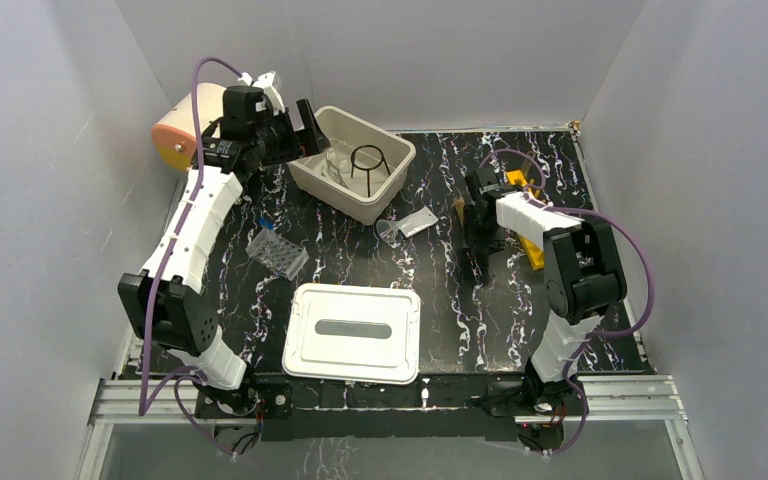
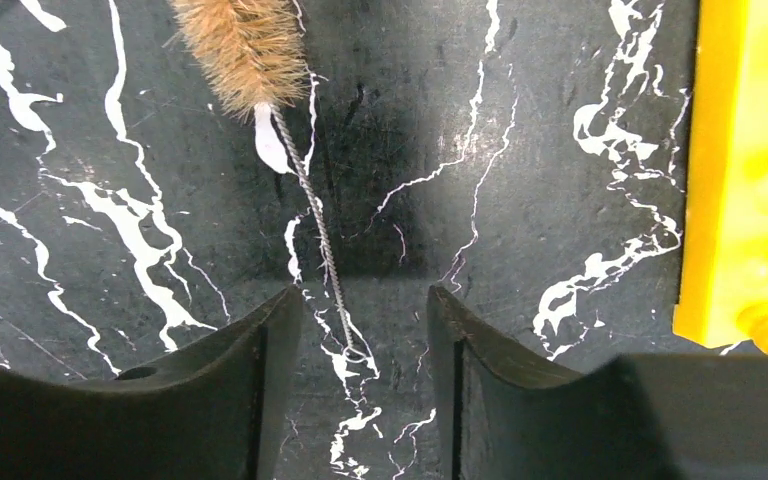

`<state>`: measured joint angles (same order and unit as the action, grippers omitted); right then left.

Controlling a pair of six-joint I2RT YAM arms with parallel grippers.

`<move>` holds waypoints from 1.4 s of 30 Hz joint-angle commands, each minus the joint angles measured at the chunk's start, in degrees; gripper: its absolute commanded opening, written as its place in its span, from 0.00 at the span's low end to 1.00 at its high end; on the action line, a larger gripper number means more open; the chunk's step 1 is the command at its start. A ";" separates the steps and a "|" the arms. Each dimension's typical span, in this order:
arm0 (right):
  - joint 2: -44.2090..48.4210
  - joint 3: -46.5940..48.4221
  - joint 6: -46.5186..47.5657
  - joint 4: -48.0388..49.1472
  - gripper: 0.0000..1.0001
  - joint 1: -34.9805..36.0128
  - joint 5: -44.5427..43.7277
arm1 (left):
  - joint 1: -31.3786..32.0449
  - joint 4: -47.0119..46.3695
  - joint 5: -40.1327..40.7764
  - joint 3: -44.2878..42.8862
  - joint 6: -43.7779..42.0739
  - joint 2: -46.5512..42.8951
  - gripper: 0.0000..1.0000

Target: Organize the chemistry lab equipment

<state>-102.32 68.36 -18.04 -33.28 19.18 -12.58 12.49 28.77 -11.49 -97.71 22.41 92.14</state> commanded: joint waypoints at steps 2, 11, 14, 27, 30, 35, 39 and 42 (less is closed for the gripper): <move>-1.92 2.21 1.55 2.35 0.52 -0.40 2.54 | -0.27 -0.65 -2.89 1.52 -1.62 -2.35 0.98; -6.93 4.10 3.21 4.57 0.32 -0.42 0.83 | -0.27 -1.49 -7.92 1.86 1.28 -1.89 0.98; -8.26 4.33 3.35 4.52 0.17 -0.35 0.81 | -0.27 -2.19 -8.92 2.59 2.71 -2.25 0.98; 5.28 3.12 4.15 9.62 0.00 -0.32 7.54 | -0.27 -4.82 -14.02 3.42 4.84 -2.88 0.96; 10.56 2.72 3.98 12.96 0.00 -0.39 13.15 | -0.29 -6.14 -16.55 3.32 5.92 -2.63 0.96; 16.85 3.45 1.58 17.25 0.00 -0.38 24.94 | 0.29 -11.73 -26.93 4.51 7.95 -2.24 0.91; 18.88 4.41 -3.17 20.91 0.00 -0.41 36.09 | 2.28 -17.83 -35.04 6.21 10.31 -1.54 0.84; 19.84 4.13 -7.66 25.62 0.00 -0.34 43.63 | 4.97 -19.29 -34.57 6.84 10.41 -1.17 0.82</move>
<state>-84.23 70.83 -19.31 -15.86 18.79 16.95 14.15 14.70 -39.27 -91.64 31.18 92.16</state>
